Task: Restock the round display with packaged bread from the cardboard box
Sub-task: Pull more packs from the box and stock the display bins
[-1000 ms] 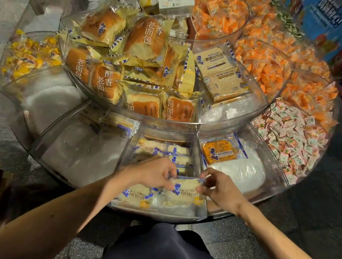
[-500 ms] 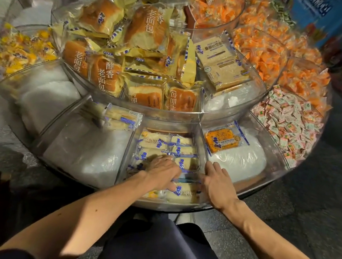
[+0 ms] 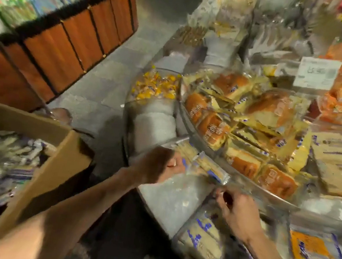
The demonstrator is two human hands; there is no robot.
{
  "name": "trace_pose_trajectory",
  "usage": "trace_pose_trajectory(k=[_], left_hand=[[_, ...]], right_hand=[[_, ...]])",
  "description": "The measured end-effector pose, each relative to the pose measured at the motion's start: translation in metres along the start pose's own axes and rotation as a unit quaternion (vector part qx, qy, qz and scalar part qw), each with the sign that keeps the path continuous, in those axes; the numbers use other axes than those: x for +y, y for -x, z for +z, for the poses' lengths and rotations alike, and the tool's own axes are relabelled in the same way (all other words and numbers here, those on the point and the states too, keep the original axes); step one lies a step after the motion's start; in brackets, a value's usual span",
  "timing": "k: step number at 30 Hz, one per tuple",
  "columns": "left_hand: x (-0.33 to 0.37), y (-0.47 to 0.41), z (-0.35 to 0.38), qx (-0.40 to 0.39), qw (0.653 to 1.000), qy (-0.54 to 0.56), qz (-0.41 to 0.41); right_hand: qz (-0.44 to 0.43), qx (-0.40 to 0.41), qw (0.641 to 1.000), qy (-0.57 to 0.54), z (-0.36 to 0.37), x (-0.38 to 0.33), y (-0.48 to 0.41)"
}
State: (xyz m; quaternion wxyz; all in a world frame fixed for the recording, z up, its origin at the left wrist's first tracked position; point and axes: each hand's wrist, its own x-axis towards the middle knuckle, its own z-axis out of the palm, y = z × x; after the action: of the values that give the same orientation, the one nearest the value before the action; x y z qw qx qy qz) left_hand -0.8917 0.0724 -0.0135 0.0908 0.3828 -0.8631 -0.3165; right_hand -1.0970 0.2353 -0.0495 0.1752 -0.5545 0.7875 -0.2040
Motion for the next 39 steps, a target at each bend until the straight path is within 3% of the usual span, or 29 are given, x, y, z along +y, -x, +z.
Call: trace_pose_trajectory(k=[4,7,10,13,16,21,23,25,29,31,33,35,39], left_hand=[[-0.112,0.061,-0.080,0.134,0.977,-0.043,-0.157],[-0.209,0.121,-0.102,0.230,0.922,-0.016,-0.311],[-0.300,0.170,-0.108,0.250,0.847,0.053,-0.467],[-0.388,0.203,-0.097,0.218,0.803,0.136,-0.537],[-0.462,0.220,-0.085,0.196,0.772,0.171,-0.580],[-0.555,0.220,-0.096,0.151,0.780,0.099,-0.599],[-0.593,0.220,-0.101,0.162,0.790,0.044,-0.590],[-0.628,0.221,-0.108,0.210,0.774,0.017,-0.598],[-0.686,0.225,-0.132,0.324,0.674,0.137,-0.650],[-0.706,0.226,-0.134,0.305,0.662,0.187,-0.659],[-0.716,0.222,-0.132,0.264,0.665,0.206,-0.667],[-0.719,0.215,-0.130,0.273,0.647,0.268,-0.659],[-0.716,0.205,-0.124,0.289,0.619,0.333,-0.650]], right_hand=[[-0.159,-0.068,0.985,-0.023,0.065,-0.122,-0.070],[-0.259,-0.143,0.955,-0.003,0.132,-0.220,-0.101],[-0.324,-0.185,0.928,0.001,0.212,-0.301,-0.133],[-0.352,-0.269,0.894,0.063,0.291,-0.373,-0.165],[-0.366,-0.340,0.857,0.129,0.372,-0.431,-0.199],[-0.370,-0.425,0.798,0.216,0.484,-0.504,-0.246],[-0.371,-0.429,0.793,0.224,0.524,-0.519,-0.259],[-0.374,-0.428,0.791,0.226,0.562,-0.527,-0.269],[-0.334,-0.416,0.833,0.145,0.616,-0.551,-0.283],[-0.326,-0.397,0.849,0.122,0.634,-0.566,-0.293],[-0.380,-0.373,0.831,0.163,0.647,-0.579,-0.303],[-0.434,-0.369,0.787,0.237,0.659,-0.587,-0.312],[-0.453,-0.385,0.746,0.300,0.678,-0.604,-0.321]])
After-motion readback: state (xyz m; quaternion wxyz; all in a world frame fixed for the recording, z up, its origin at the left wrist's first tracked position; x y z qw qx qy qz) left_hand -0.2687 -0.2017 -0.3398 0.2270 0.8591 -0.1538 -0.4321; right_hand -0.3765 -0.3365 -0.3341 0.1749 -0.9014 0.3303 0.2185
